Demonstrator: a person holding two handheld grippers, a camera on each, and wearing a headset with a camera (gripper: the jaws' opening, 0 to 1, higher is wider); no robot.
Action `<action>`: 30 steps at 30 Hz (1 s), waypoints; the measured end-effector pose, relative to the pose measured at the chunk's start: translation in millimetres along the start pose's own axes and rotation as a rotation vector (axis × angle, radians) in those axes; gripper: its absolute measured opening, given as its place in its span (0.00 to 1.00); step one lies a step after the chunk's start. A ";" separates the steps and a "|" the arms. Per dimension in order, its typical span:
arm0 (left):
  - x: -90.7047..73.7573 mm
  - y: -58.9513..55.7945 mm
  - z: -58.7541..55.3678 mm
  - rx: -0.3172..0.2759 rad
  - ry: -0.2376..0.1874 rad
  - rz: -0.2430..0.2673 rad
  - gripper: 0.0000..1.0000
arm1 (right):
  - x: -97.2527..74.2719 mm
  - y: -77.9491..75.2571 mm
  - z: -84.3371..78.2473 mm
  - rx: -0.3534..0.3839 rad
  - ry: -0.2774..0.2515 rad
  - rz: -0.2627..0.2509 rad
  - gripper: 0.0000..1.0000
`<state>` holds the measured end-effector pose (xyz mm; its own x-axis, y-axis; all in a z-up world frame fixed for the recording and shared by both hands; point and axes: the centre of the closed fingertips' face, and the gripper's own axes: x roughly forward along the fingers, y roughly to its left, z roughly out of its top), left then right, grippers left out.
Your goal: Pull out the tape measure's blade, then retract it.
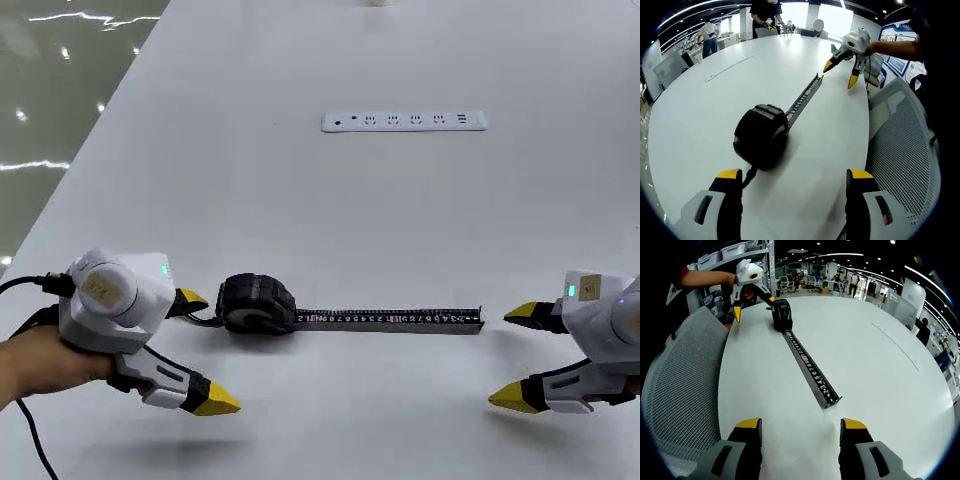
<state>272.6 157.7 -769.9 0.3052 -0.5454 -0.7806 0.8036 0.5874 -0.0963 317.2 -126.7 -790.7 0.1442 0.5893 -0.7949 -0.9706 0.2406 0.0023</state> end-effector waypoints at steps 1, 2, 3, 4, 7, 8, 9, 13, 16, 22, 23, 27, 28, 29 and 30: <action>0.0 -0.3 -0.4 -0.008 -0.010 0.008 0.83 | -0.2 1.3 0.6 0.008 -0.007 -0.004 0.62; 0.2 -0.6 -1.1 -0.012 -0.014 0.014 0.83 | -0.4 2.1 0.7 0.011 -0.011 -0.008 0.63; 0.9 -0.9 -1.6 -0.019 -0.022 0.026 0.84 | -0.7 3.6 0.9 0.021 -0.016 -0.010 0.64; 1.3 -1.3 -1.9 -0.025 -0.027 0.033 0.85 | -0.7 4.3 0.8 0.026 -0.019 -0.013 0.64; 1.5 -3.2 -0.1 -0.056 -0.066 0.057 0.86 | -1.5 7.4 2.2 0.048 -0.036 -0.027 0.66; 1.6 -5.0 0.2 -0.064 -0.076 0.057 0.86 | -1.8 8.4 2.8 0.055 -0.043 -0.030 0.67; 1.8 -6.0 0.5 -0.073 -0.090 0.065 0.87 | -2.4 9.0 3.6 0.064 -0.052 -0.039 0.69; 1.9 -8.8 -2.6 -0.089 -0.102 0.089 0.91 | -4.3 12.3 3.6 0.095 -0.061 -0.057 0.75; -0.1 -9.7 -2.9 -0.111 -0.115 0.109 0.93 | -5.9 14.6 4.3 0.122 -0.068 -0.069 0.79; -2.7 -14.0 -1.3 -0.125 -0.133 0.133 0.96 | -8.1 17.0 6.6 0.158 -0.091 -0.094 0.84; -3.5 -14.3 0.0 -0.128 -0.142 0.140 0.97 | -8.6 17.2 7.3 0.165 -0.098 -0.099 0.84; -5.7 -13.5 3.8 -0.147 -0.169 0.167 0.98 | -9.3 16.1 7.3 0.193 -0.114 -0.125 0.89; -6.3 -13.8 5.3 -0.153 -0.179 0.173 0.99 | -9.6 16.2 7.5 0.199 -0.120 -0.132 0.90; -6.6 -14.2 6.4 -0.157 -0.187 0.176 0.99 | -9.7 16.4 7.8 0.205 -0.124 -0.136 0.91; -6.8 -14.7 6.9 -0.159 -0.191 0.179 0.99 | -9.9 15.8 8.3 0.212 -0.132 -0.144 0.93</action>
<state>262.2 148.7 -758.9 0.5370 -0.5185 -0.6654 0.6427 0.7624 -0.0754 302.0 -122.3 -777.7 0.3145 0.6294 -0.7106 -0.8786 0.4764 0.0330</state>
